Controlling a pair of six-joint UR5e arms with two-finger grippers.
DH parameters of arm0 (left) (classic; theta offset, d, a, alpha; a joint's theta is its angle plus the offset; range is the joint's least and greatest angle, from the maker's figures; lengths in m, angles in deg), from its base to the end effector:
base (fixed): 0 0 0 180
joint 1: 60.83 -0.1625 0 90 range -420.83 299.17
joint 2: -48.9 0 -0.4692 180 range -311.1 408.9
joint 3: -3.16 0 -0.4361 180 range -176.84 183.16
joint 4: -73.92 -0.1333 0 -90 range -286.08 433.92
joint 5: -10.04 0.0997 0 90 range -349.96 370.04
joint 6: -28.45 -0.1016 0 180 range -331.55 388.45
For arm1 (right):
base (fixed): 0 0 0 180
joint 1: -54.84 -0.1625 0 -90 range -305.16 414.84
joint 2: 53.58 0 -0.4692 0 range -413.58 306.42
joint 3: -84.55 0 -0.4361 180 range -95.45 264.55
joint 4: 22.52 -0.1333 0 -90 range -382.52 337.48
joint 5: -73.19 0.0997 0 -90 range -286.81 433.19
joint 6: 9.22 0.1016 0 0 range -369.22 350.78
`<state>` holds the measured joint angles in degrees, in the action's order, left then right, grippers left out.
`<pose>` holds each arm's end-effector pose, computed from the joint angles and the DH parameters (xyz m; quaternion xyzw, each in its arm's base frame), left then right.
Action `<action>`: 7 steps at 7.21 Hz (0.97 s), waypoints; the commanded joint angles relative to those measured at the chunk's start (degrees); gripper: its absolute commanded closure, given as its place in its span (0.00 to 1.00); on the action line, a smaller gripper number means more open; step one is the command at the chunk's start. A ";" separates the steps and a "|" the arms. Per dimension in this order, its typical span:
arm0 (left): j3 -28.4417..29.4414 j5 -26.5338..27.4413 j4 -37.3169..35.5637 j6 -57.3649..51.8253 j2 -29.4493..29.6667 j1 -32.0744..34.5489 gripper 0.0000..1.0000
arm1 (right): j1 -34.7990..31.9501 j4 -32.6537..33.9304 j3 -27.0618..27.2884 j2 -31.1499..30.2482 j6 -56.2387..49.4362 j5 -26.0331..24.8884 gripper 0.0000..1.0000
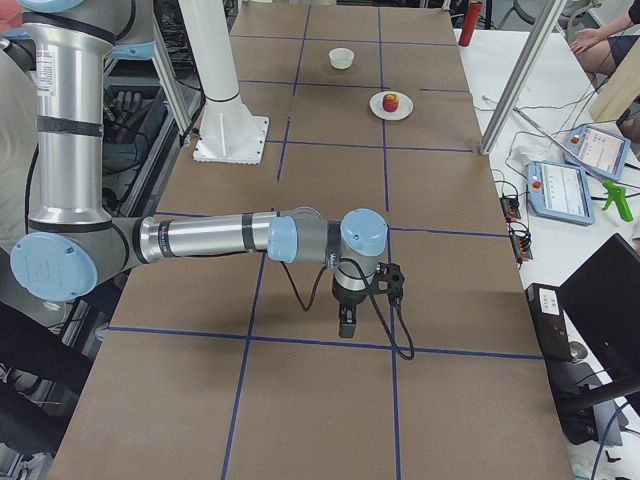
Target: Move apple from plate to bowl
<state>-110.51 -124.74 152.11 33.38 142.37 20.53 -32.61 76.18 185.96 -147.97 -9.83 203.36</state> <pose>0.0188 -0.5349 0.4751 0.0779 0.3894 0.0804 0.9142 0.0457 -0.4968 0.6576 -0.0196 -0.3431 -0.0209 0.9389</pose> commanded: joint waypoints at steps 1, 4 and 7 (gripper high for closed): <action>-0.33 0.04 -0.15 12.94 7.65 -8.90 0.00 | 0.00 0.00 -0.07 0.00 0.00 0.00 0.00; 2.55 2.05 -0.06 29.57 19.33 -21.22 0.00 | 0.00 0.00 -0.07 0.00 0.00 0.00 0.00; 15.44 1.98 15.75 43.36 25.18 -27.65 0.00 | 0.00 0.00 0.02 0.00 0.00 0.00 0.00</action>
<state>-100.83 -122.82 158.62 70.70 166.44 -4.61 -32.61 76.18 185.90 -147.97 -9.84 203.36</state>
